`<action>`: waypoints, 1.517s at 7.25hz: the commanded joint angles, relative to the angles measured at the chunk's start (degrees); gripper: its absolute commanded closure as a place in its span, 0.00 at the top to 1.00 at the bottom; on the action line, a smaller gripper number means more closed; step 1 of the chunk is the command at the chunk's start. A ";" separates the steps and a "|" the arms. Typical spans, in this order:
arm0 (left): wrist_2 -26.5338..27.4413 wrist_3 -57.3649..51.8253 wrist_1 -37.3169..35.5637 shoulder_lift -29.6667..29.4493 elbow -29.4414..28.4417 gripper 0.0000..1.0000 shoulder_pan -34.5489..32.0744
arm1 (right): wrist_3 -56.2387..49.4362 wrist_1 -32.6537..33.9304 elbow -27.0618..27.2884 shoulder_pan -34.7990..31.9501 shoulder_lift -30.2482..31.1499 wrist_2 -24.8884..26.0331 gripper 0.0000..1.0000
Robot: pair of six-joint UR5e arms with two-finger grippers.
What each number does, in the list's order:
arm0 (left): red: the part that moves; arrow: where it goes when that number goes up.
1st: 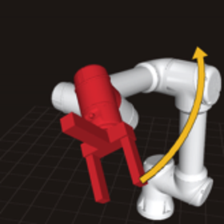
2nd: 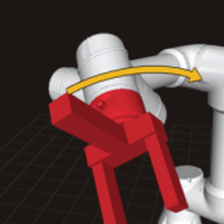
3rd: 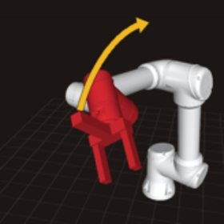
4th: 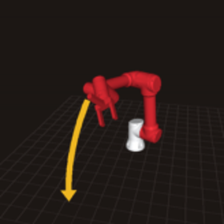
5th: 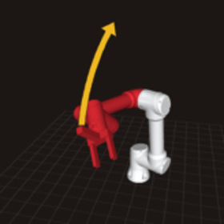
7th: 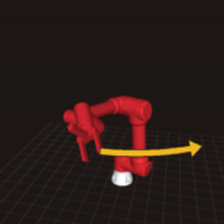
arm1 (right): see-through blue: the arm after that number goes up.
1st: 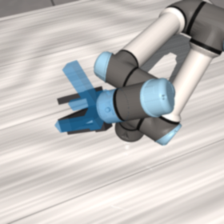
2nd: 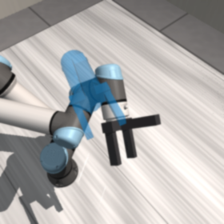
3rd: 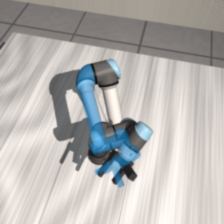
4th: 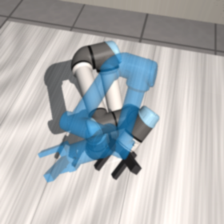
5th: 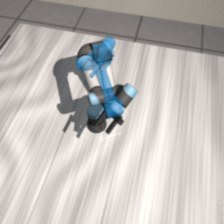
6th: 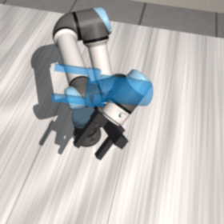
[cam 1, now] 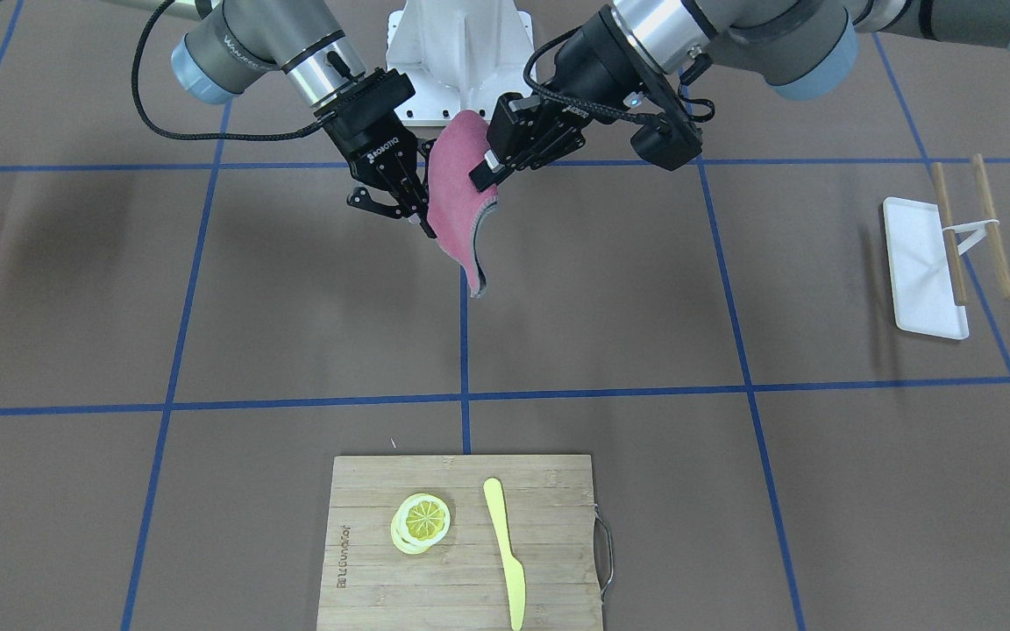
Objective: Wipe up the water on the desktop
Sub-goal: 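Open the left gripper and withdraw it while the right gripper holds the towel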
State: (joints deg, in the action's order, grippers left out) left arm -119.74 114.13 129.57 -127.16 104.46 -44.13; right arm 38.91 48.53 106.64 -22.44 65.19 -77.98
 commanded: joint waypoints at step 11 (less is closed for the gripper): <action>0.13 -93.77 -19.49 19.29 -3.74 0.98 -27.54 | -0.15 5.49 0.24 -19.55 3.62 -14.63 0.00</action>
State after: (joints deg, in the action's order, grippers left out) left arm -119.47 36.67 115.56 -110.43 101.22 -65.85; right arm 38.62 51.62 106.74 -39.01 68.40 -89.33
